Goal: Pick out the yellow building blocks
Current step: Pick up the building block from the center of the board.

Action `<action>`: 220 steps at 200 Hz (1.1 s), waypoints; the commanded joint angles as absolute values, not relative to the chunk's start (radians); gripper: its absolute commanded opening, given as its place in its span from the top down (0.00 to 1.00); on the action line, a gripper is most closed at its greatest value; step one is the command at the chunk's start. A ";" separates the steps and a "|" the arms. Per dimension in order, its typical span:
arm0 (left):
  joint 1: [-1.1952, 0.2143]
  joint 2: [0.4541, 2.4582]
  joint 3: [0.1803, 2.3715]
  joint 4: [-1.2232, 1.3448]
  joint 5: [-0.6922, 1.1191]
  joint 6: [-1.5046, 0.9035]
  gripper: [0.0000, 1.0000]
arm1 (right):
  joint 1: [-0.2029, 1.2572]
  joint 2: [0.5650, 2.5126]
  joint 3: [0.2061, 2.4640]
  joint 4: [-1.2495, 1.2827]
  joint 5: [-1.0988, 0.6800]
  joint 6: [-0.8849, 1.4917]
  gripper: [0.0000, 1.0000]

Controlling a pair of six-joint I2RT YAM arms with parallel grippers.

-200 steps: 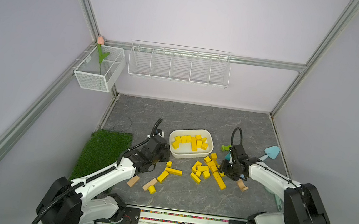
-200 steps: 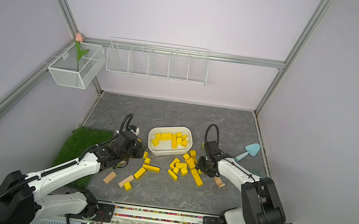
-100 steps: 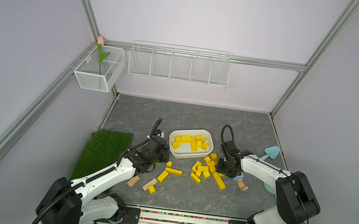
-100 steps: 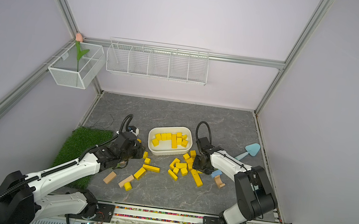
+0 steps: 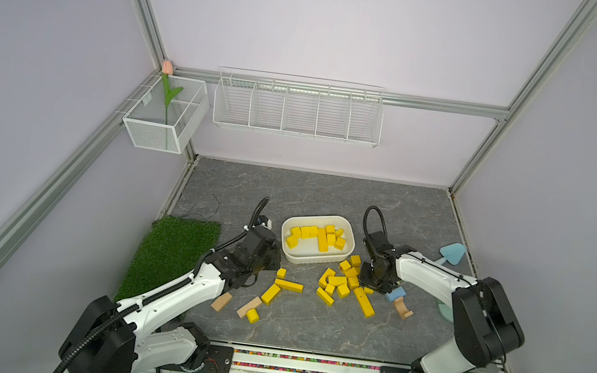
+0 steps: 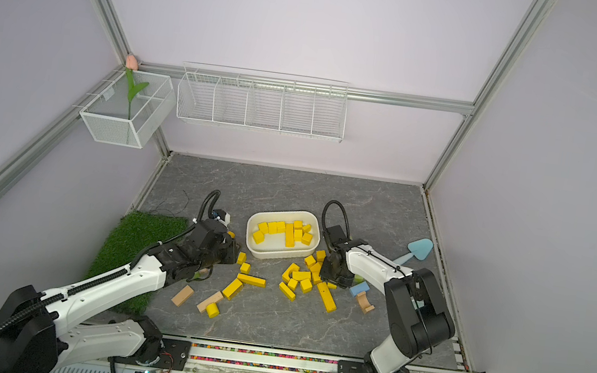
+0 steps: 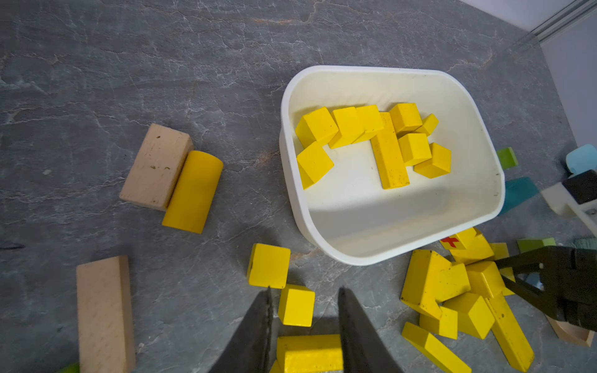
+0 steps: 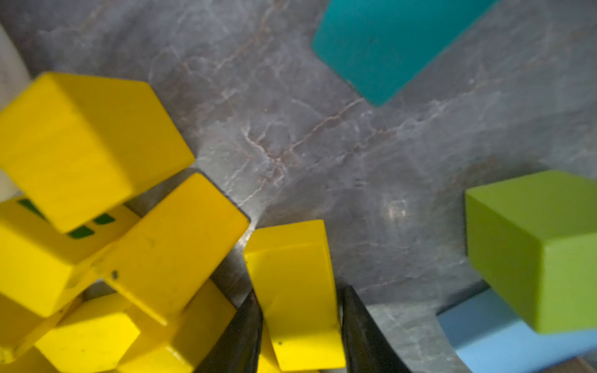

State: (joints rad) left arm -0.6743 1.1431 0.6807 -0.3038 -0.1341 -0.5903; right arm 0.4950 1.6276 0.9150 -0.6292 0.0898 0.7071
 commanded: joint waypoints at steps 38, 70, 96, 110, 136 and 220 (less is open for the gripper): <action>-0.667 1.131 0.671 -0.294 -0.144 -0.600 0.64 | 0.504 1.687 0.934 -0.648 0.116 0.718 0.58; -0.667 1.130 0.672 -0.294 -0.141 -0.600 0.64 | 0.507 1.681 0.934 -0.651 0.124 0.720 0.64; -0.667 1.130 0.669 -0.294 -0.142 -0.600 0.64 | 0.508 1.667 0.928 -0.648 0.127 0.722 0.68; -0.667 1.129 0.670 -0.293 -0.142 -0.599 0.64 | 0.508 1.661 0.925 -0.649 0.129 0.723 0.69; -0.666 1.127 0.668 -0.294 -0.142 -0.601 0.64 | 0.509 1.638 0.915 -0.646 0.132 0.726 0.76; -0.664 1.110 0.660 -0.290 -0.139 -0.602 0.64 | 0.535 1.499 0.843 -0.633 0.178 0.746 0.88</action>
State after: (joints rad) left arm -0.6720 1.1255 0.6746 -0.3019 -0.1337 -0.5907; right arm 0.5186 1.5322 0.8696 -0.6266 0.1455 0.7261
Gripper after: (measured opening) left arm 0.363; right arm 0.331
